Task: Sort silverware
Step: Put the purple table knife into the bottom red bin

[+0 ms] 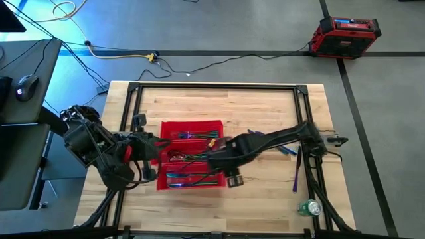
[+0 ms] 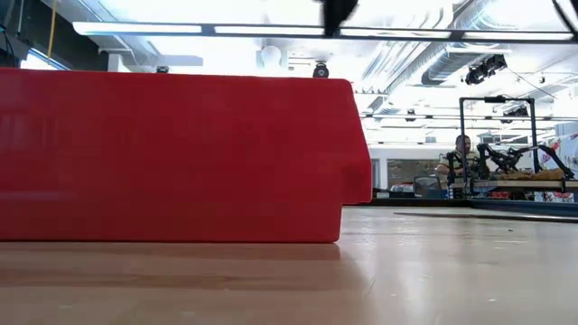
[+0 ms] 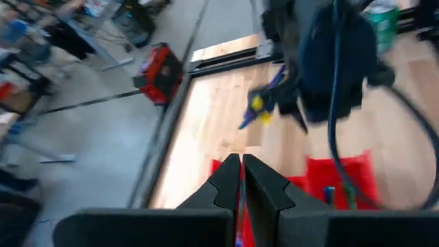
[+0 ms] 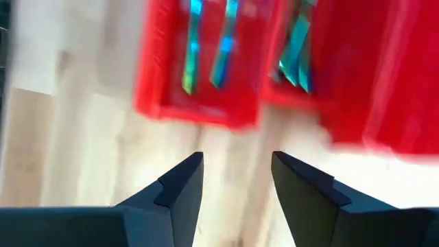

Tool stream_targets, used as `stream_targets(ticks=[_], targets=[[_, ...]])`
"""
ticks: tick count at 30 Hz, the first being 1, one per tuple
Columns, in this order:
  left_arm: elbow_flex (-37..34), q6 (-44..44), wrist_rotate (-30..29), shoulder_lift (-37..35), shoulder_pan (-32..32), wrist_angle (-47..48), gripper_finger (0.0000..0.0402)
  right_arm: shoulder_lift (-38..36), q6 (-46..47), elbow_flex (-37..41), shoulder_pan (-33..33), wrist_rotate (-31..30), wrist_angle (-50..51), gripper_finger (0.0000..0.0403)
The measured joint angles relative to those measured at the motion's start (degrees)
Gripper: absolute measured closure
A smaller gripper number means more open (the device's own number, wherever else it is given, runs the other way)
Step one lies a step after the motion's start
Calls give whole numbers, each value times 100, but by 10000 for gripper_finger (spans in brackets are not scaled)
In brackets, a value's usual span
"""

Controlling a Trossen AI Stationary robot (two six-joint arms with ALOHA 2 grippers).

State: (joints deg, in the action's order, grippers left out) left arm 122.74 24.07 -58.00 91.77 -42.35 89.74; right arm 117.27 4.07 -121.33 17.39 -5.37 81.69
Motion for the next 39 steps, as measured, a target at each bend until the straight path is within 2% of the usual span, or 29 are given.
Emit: stream_targets(ticks=[4,7,9,13,16,19,22,29,35,39], targets=[[-788,-85,-443,11,205,-464,401,-1255,930,1515,71,-862,-50,241],[-1543,-921,-308,11,615,-1758,401,-2460,1743,2792,69,-1558,-335,241],[-2053,-1846,515,14,1039,-3025,401,-3270,2332,3645,59,-1804,-651,241],[-2869,-3394,3082,237,1982,-5777,401,-4690,3165,5194,-38,-1857,-1632,241],[-2937,-4003,4124,788,2500,-6895,401,-5525,3417,6170,-197,-1866,-2337,241],[-2653,-4334,4438,1572,2874,-7190,401,-6100,3641,6961,-464,-1804,-2827,241],[-2092,-4582,4548,2481,3113,-7169,401,-6433,3644,7571,-826,-1490,-3177,241],[-336,-5084,4540,4413,3375,-6592,401,-6461,2957,8410,-1607,-827,-3964,241],[662,-5686,3957,5543,3486,-6353,401,-6387,2489,8773,-2367,266,-4388,241],[1004,-5877,3817,5965,3610,-6402,402,-6229,2407,8924,-2941,523,-4386,241]])
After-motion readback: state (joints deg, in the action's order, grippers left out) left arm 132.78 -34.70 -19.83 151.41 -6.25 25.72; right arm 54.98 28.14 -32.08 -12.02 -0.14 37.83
